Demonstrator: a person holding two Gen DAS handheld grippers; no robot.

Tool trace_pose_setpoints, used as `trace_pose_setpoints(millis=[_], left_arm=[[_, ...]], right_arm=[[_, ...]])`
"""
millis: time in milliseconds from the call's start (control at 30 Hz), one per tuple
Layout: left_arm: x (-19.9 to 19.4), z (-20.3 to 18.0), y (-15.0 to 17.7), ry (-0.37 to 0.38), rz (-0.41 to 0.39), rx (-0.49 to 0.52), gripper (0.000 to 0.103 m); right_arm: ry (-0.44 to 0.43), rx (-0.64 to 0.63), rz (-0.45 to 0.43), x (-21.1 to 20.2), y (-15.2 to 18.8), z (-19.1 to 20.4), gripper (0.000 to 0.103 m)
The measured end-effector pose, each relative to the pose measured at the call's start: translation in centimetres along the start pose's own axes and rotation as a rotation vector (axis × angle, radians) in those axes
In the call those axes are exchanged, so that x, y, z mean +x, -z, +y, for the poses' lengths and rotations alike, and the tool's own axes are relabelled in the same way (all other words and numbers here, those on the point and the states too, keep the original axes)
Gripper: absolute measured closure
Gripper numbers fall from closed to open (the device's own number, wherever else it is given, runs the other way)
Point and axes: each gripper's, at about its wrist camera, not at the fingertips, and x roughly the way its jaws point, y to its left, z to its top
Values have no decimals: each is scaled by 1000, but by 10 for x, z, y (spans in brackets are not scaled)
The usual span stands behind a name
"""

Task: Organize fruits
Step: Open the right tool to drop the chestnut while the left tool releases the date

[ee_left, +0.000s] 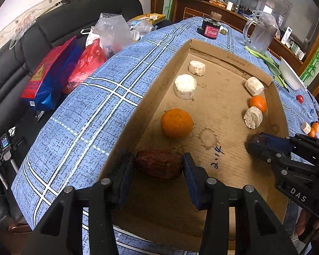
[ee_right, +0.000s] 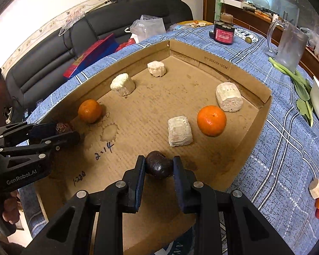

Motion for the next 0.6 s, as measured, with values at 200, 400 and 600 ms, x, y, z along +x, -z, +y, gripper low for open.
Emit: trace_pose_setpoints(millis=[200, 400, 600], left_arm=[[1, -3, 0, -4, 11, 7, 58], [-1, -4, 2, -13, 7, 7, 50], [-9, -7, 3, -14, -5, 6, 46]], right_arm=[[3, -1, 8, 1, -1, -1, 70], [10, 4, -5, -5, 0, -1, 57], [14, 19, -22, -18, 2, -3, 54]])
